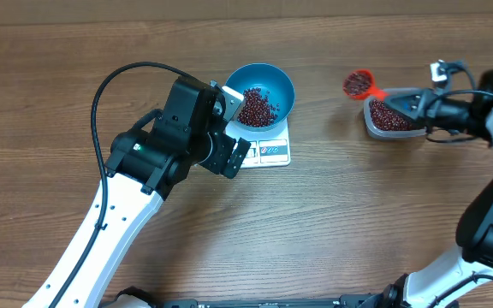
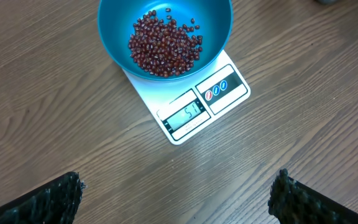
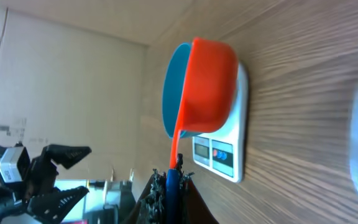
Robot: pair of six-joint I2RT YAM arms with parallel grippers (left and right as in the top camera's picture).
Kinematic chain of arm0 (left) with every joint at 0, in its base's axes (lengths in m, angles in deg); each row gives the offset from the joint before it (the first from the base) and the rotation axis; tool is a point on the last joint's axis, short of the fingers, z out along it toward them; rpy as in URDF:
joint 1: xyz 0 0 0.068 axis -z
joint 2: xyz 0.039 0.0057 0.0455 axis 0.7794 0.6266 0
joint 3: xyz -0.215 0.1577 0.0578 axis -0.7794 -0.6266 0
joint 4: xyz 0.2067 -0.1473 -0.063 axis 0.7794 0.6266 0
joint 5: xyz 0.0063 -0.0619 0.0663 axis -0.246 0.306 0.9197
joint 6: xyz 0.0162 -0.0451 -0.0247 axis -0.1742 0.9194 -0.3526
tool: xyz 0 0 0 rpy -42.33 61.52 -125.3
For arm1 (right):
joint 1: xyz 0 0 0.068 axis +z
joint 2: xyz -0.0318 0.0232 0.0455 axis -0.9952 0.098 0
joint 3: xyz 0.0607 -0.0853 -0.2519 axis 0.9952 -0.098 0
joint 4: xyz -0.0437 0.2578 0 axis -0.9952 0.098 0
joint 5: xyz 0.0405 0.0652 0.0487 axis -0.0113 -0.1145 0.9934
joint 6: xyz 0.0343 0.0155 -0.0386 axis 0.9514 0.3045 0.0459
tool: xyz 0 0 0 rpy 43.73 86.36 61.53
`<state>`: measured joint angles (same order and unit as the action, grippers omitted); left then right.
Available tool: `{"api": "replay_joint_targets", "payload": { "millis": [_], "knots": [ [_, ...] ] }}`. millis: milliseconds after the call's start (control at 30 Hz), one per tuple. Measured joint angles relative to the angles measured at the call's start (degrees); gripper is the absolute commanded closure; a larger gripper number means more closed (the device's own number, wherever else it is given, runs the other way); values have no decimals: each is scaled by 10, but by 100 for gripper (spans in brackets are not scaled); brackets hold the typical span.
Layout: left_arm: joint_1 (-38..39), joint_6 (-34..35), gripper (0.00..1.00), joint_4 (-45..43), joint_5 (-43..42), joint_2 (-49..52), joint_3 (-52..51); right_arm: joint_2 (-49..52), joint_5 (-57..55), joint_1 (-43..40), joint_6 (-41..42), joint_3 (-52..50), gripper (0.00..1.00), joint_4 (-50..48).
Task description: Scoop item into bowl and weigh 150g on scale
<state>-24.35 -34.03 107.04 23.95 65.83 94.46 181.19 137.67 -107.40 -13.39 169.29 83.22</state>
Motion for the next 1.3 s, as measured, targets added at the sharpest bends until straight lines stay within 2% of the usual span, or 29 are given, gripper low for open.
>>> {"api": "replay_joint_targets", "payload": {
  "millis": [400, 567, 733, 1067, 1300],
  "knots": [
    [0, 0, 0, 0, 0, 0, 0, 0, 6, 136, 173, 5, 96, -206],
    [0, 0, 0, 0, 0, 0, 0, 0, 3, 181, 229, 5, 96, -263],
    [0, 0, 0, 0, 0, 0, 0, 0, -31, 224, 261, 5, 96, -273],
    [0, 0, 0, 0, 0, 0, 0, -3, -151, 288, 275, 5, 96, -273],
    [0, 0, 0, 0, 0, 0, 0, -57, -227, 304, 268, 5, 97, -261]
  ]
}}
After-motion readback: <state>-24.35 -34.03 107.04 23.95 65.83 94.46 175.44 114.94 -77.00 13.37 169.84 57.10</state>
